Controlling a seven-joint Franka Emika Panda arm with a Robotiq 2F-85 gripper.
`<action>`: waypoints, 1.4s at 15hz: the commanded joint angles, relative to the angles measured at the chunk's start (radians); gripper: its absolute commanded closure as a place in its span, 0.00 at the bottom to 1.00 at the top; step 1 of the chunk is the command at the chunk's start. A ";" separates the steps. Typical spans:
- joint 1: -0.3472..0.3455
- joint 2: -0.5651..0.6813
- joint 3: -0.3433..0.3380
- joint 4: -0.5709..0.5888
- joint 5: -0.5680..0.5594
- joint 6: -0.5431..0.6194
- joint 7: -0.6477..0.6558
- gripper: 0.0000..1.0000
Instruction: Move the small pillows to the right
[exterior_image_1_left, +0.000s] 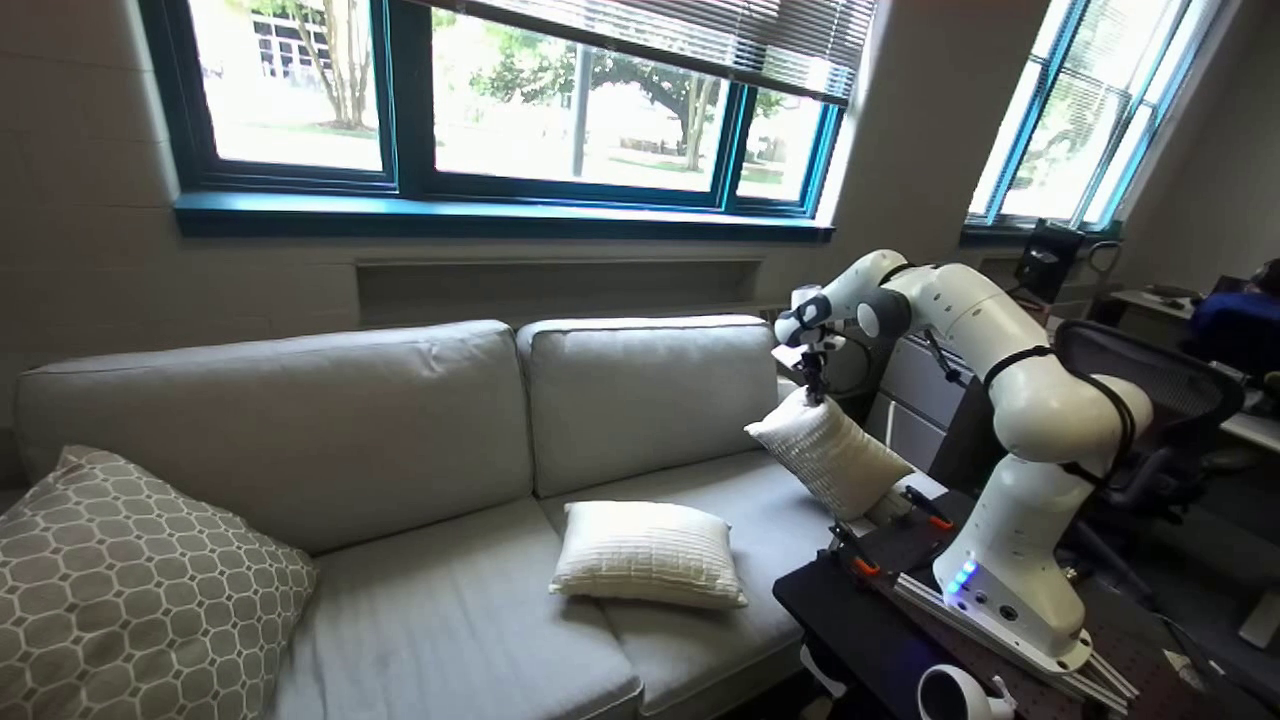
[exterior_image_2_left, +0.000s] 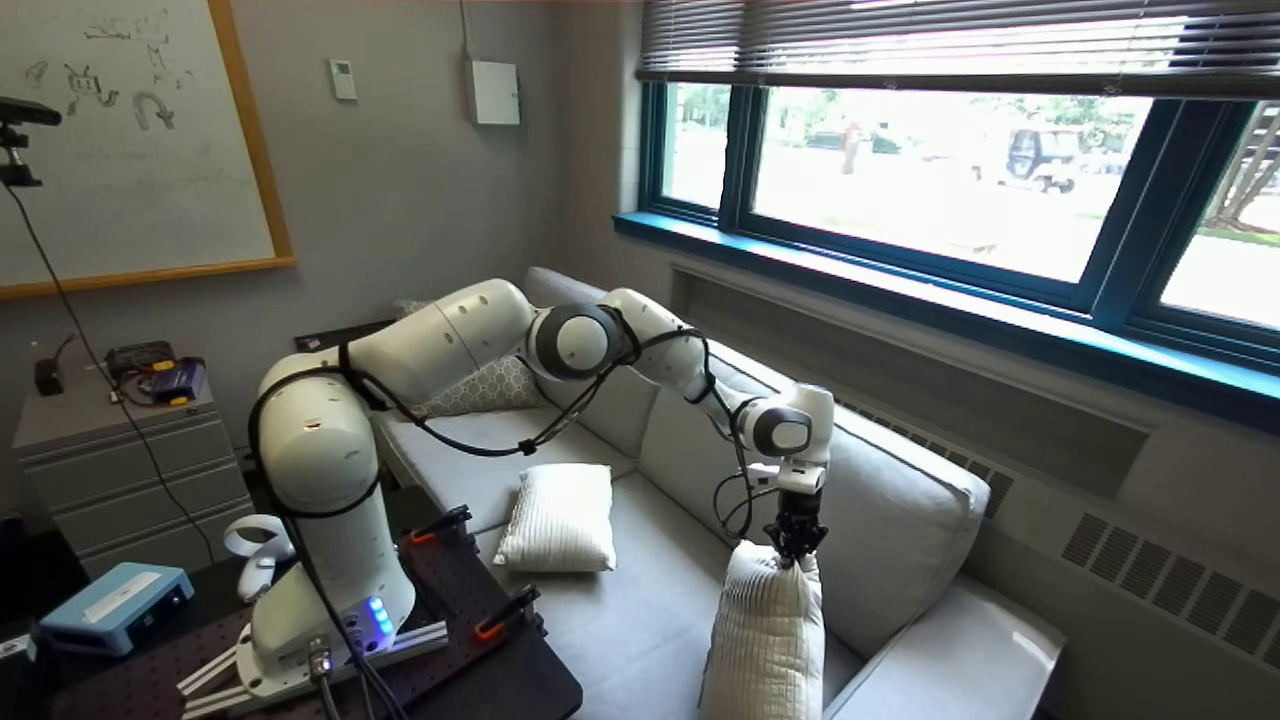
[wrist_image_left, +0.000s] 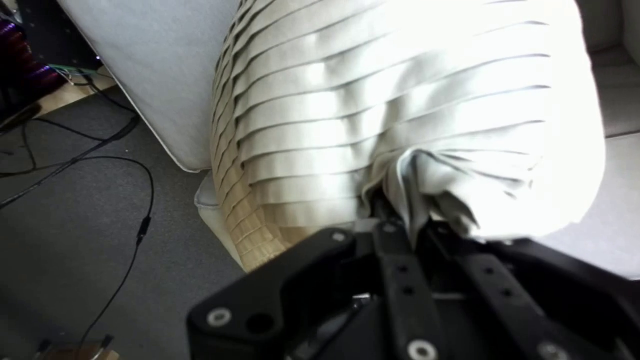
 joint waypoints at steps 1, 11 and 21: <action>-0.030 0.171 -0.009 0.244 -0.019 -0.153 0.072 0.98; -0.085 0.304 -0.003 0.428 -0.193 -0.355 0.337 0.98; -0.148 0.307 0.173 0.605 -0.189 -0.162 0.355 0.97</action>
